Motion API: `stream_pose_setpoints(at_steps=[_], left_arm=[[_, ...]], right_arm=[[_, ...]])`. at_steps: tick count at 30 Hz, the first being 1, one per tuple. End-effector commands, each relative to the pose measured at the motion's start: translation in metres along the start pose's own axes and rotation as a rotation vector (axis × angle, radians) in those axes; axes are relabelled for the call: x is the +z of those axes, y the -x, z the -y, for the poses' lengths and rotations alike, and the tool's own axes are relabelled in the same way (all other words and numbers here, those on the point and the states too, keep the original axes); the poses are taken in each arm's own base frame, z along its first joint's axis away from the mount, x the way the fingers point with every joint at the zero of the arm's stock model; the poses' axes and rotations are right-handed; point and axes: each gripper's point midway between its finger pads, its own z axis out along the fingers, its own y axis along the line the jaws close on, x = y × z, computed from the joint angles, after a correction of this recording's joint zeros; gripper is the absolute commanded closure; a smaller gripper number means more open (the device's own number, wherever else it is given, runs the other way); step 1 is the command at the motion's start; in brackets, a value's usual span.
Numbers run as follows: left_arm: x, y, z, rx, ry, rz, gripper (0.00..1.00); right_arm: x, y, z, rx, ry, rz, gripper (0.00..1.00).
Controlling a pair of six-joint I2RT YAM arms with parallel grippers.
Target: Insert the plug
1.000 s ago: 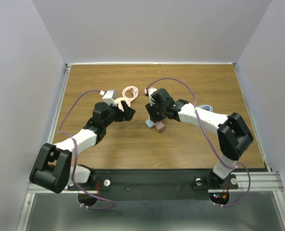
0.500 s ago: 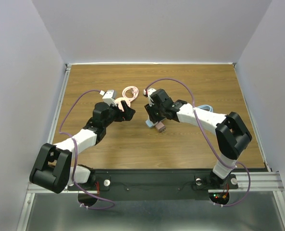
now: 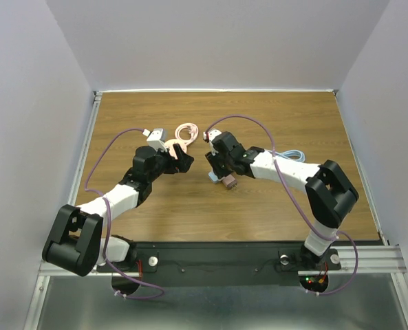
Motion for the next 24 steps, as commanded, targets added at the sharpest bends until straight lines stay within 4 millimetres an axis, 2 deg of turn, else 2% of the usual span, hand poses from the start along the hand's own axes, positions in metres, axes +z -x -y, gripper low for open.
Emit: stream_pose_setpoints(at_steps=[1, 6, 10, 14, 17, 21, 24], left_arm=[[-0.002, 0.009, 0.008, 0.009, -0.038, 0.028, 0.01], [-0.002, 0.008, 0.007, 0.008, -0.033, 0.030, 0.01], [-0.002, 0.008, 0.006, 0.008, -0.029, 0.031, 0.01], [-0.002, 0.008, 0.005, 0.008, -0.025, 0.031, 0.01], [-0.002, 0.009, 0.005, 0.009, -0.022, 0.035, 0.01], [-0.002, 0.009, 0.004, 0.009, -0.021, 0.033, 0.01], [-0.002, 0.008, 0.004, 0.010, -0.021, 0.033, 0.01]], right_arm=[[0.017, -0.064, -0.002, -0.031, -0.007, -0.198, 0.99], [0.026, -0.057, -0.005, -0.035, 0.000, -0.197, 1.00], [0.034, -0.061, -0.005, -0.043, 0.007, -0.219, 1.00], [0.038, -0.079, -0.007, -0.034, 0.013, -0.264, 0.99], [0.033, -0.098, -0.006, 0.003, 0.004, -0.300, 0.99], [0.027, -0.106, -0.002, 0.042, -0.027, -0.302, 1.00], [0.023, -0.111, 0.011, 0.074, -0.107, -0.293, 1.00]])
